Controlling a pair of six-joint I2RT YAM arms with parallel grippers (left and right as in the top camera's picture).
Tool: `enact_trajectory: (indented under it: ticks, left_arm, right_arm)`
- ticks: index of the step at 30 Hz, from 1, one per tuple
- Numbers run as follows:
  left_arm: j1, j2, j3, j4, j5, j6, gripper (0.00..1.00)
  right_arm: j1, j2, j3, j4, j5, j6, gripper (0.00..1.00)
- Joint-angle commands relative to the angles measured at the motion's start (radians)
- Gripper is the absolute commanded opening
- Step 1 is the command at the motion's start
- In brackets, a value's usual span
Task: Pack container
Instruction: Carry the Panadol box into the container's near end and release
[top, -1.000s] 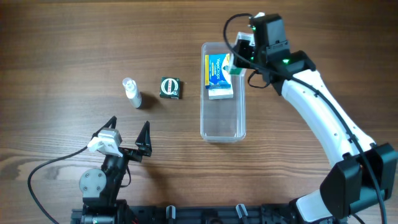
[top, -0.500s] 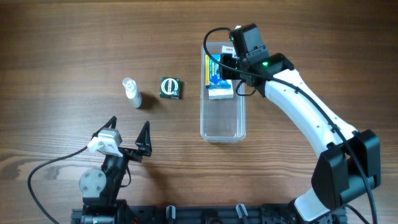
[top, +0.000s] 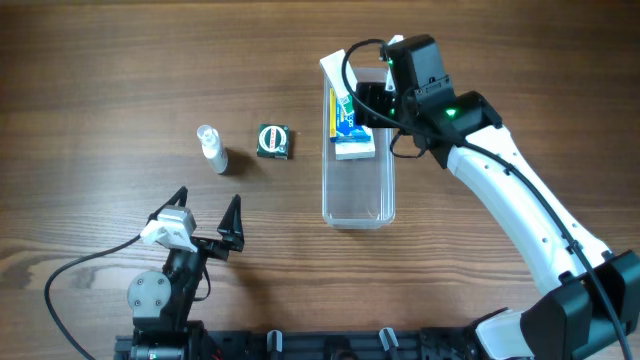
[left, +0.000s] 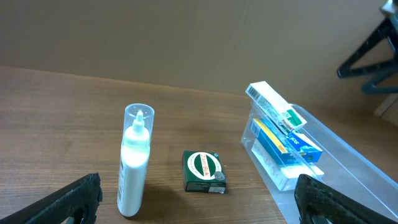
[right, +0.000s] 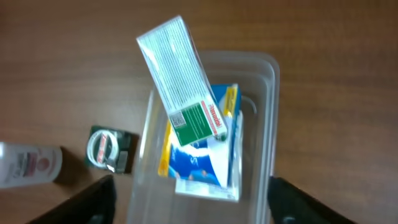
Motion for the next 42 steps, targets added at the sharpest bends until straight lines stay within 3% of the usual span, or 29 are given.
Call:
enact_trajectory:
  ticks: [1,4,13,27,42]
  left_arm:
    - [0.006,-0.004,-0.005,-0.002,0.005,0.016,1.0]
    - [0.006,-0.004,-0.005,-0.002,0.005,0.016,1.0]
    - [0.006,-0.004,-0.005,-0.002,0.005,0.016,1.0]
    - [0.006,-0.004,-0.005,-0.002,0.005,0.015,1.0]
    - [0.006,-0.004,-0.005,-0.002,0.005,0.016,1.0]
  right_arm:
    - [0.005,0.031,0.01,0.096,-0.016,-0.046,0.86]
    - [0.004,0.097,0.01,0.186,-0.016,-0.16,0.99]
    - [-0.016,0.242,0.01,0.275,-0.009,-0.367,0.99]
    - [-0.021,0.323,0.01,0.309,-0.103,-0.423,0.98]
    - [-0.014,0.324,0.01,0.272,-0.036,-0.475,0.91]
